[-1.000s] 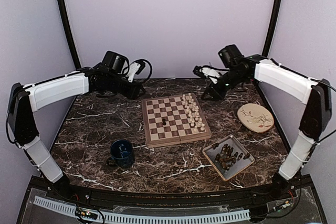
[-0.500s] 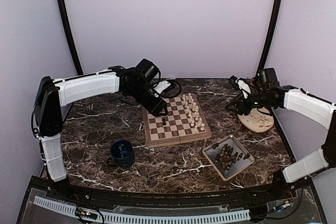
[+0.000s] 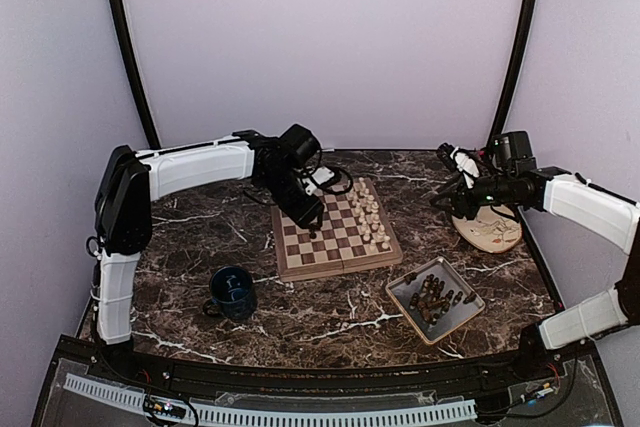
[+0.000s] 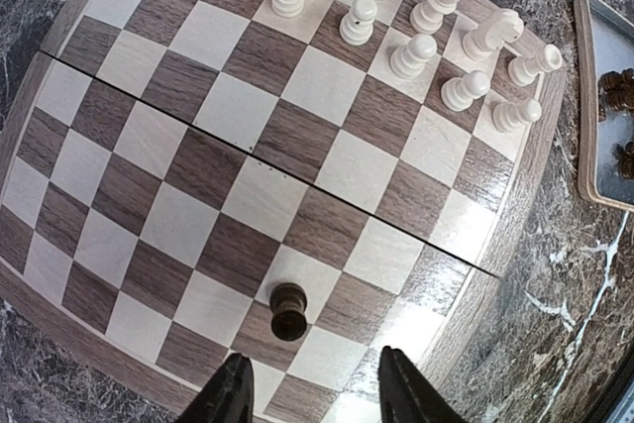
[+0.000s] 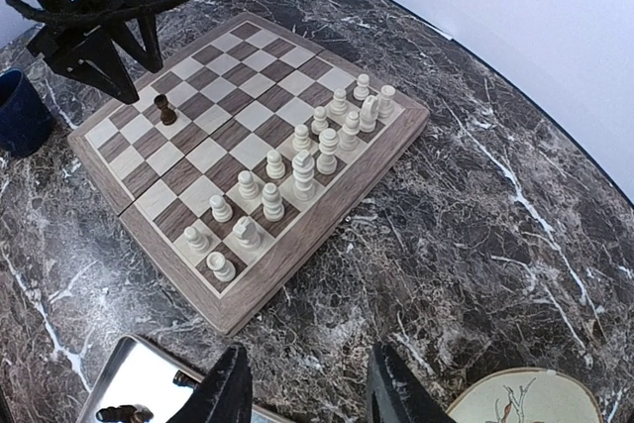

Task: Set up the chess pieces on the board
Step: Pick up the rook from the chessboard.

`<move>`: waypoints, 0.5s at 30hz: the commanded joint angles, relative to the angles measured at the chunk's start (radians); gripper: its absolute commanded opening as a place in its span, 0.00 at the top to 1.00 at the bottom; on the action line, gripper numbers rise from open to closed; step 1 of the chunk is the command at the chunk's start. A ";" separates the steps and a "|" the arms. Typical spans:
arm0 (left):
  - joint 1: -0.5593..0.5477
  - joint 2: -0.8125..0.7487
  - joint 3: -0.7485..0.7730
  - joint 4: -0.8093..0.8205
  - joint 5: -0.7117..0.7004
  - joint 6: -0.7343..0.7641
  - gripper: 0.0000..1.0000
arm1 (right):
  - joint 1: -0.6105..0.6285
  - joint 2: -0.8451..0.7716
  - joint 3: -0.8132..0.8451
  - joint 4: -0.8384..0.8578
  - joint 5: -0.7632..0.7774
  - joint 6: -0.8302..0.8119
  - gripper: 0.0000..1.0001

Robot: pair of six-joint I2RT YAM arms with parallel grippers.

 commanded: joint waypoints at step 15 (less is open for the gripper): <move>-0.009 0.090 0.076 -0.065 -0.077 -0.007 0.66 | 0.003 0.075 0.032 -0.019 -0.056 -0.040 0.59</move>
